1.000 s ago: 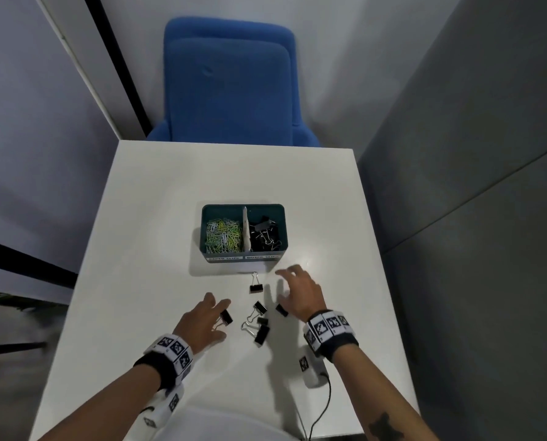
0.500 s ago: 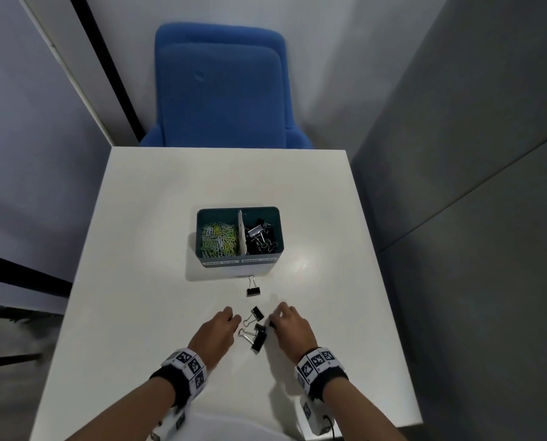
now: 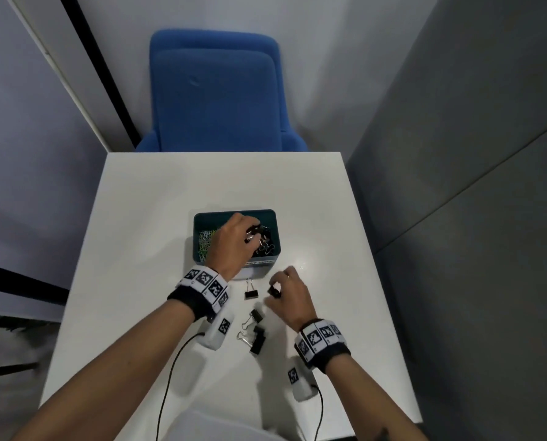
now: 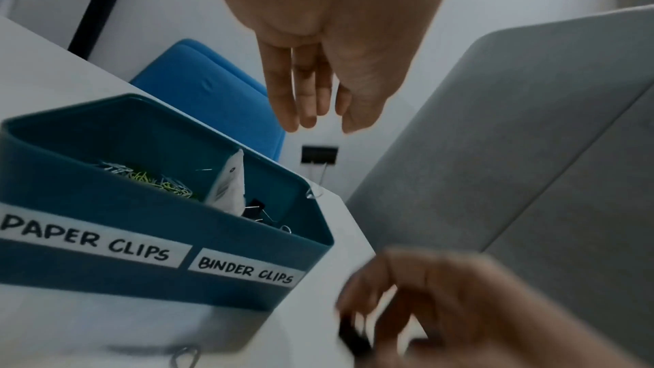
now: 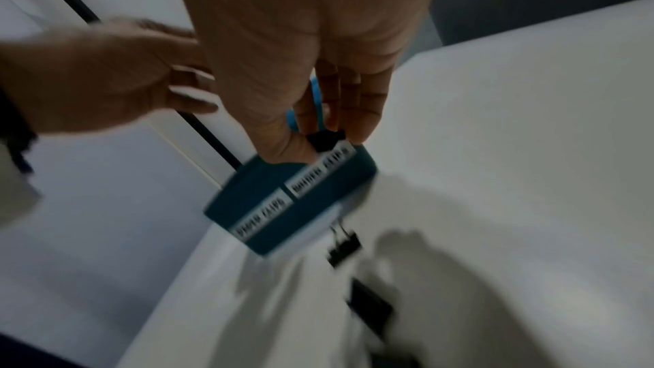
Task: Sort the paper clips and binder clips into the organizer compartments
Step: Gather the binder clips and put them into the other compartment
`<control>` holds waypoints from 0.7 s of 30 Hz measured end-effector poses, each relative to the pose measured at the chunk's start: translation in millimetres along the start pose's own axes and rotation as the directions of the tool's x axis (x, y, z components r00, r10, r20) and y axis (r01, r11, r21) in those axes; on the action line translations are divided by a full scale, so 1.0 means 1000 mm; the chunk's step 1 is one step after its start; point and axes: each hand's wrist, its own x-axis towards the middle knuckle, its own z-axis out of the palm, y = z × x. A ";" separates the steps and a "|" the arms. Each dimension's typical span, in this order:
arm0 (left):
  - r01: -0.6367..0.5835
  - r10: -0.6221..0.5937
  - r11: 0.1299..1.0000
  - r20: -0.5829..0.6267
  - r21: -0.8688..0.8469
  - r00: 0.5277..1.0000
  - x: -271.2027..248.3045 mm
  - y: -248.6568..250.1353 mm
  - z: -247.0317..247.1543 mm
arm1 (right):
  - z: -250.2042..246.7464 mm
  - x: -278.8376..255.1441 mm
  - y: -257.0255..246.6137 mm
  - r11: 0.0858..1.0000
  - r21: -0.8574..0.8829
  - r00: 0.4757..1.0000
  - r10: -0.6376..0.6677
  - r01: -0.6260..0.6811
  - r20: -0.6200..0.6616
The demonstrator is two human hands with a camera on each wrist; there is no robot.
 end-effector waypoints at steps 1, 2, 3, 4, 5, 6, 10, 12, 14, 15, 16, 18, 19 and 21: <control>-0.010 0.011 1.000 -0.031 0.019 0.999 0.000 0.001 0.000 | -0.007 0.009 -0.008 0.999 0.037 0.998 -0.018 0.020 -0.053; -0.024 0.027 0.998 -0.048 0.052 0.998 -0.004 0.003 -0.001 | -0.014 0.017 -0.015 0.996 0.080 0.994 -0.027 0.035 -0.107; -0.030 0.034 0.996 -0.051 0.084 0.998 -0.010 0.002 0.001 | -0.020 0.025 -0.022 0.991 0.121 0.987 -0.032 0.051 -0.157; -0.018 0.023 0.994 -0.048 0.103 0.999 -0.019 0.000 0.005 | -0.025 0.032 -0.027 0.986 0.157 0.981 -0.032 0.063 -0.193; 0.011 -0.008 0.994 -0.032 0.110 0.999 -0.027 -0.004 0.010 | -0.029 0.036 -0.032 0.980 0.185 0.975 -0.032 0.074 -0.219; 0.041 -0.040 0.993 -0.012 0.109 0.999 -0.036 -0.009 0.015 | -0.031 0.038 -0.036 0.977 0.199 0.971 -0.031 0.079 -0.236; 0.067 -0.106 0.984 0.240 0.164 0.965 -0.071 -0.037 0.043 | -0.017 0.025 -0.030 0.993 0.089 0.972 -0.050 0.072 -0.228; 0.021 -0.114 0.977 0.440 0.212 0.891 -0.085 -0.048 0.055 | 0.001 0.011 -0.015 0.999 -0.003 0.996 -0.039 0.039 -0.084; -0.073 -0.120 0.950 0.574 0.302 0.810 -0.093 -0.057 0.065 | 0.017 -0.005 0.003 0.994 -0.106 0.993 -0.018 0.031 0.117; -0.143 -0.104 0.928 0.608 0.344 0.787 -0.095 -0.061 0.069 | 0.024 -0.013 0.012 0.987 -0.151 0.978 -0.016 0.049 0.207; -0.216 -0.076 0.902 0.631 0.374 0.772 -0.097 -0.065 0.074 | 0.031 -0.021 0.019 0.979 -0.190 0.960 -0.019 0.074 0.278; -0.341 -0.004 0.855 0.663 0.391 0.749 -0.100 -0.076 0.084 | 0.043 -0.034 0.030 0.960 -0.246 0.932 -0.040 0.136 0.361; -0.386 0.023 0.836 0.679 0.389 0.734 -0.102 -0.082 0.089 | 0.049 -0.039 0.033 0.947 -0.265 0.922 -0.068 0.180 0.382; -0.441 0.048 0.812 0.709 0.383 0.704 -0.107 -0.090 0.094 | 0.056 -0.046 0.038 0.917 -0.290 0.907 -0.148 0.275 0.394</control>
